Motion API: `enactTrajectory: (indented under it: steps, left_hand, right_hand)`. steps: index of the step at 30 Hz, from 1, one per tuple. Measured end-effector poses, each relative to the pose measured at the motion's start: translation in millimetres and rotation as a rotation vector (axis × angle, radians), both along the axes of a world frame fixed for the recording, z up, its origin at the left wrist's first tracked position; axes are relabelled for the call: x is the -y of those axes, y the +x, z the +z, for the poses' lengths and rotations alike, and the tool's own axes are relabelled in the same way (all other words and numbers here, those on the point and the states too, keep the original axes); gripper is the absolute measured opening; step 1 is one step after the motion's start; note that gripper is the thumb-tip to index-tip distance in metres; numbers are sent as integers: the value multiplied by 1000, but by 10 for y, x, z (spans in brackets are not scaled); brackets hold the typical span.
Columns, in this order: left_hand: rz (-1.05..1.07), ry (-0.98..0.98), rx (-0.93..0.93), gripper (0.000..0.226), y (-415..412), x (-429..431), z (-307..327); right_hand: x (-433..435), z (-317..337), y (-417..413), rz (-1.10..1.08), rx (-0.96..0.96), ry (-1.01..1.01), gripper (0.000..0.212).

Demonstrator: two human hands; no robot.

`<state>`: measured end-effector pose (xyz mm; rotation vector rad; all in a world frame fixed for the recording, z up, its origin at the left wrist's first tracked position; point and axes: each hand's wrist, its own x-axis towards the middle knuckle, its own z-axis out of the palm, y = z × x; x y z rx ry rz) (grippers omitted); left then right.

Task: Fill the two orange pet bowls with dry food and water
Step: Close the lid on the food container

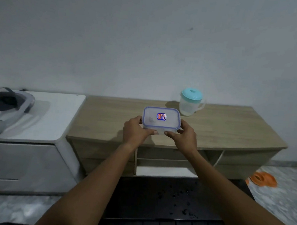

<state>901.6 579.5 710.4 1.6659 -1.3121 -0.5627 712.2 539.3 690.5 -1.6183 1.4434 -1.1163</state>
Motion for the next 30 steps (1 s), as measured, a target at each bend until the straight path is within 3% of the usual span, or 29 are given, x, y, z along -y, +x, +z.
enactTrajectory:
  steps: [11, 18, 22, 30]
  left_hand:
    - [-117, -21, -55, 55, -68, -373, -43]
    - [-214, 122, -285, 50, -44, -620, -487]
    - [-163, 198, -347, 56, -99, -712, -825]
    - [-58, 322, -464, 56, -298, -466, -1498]
  right_hand:
    - [-469, 32, -177, -42, -5, 10, 72]
    - [-703, -356, -270, 12, -65, 89, 73]
    - [-787, -695, -339, 96, -22, 167, 64]
    - [-496, -1448, -519, 93, 16, 280, 71]
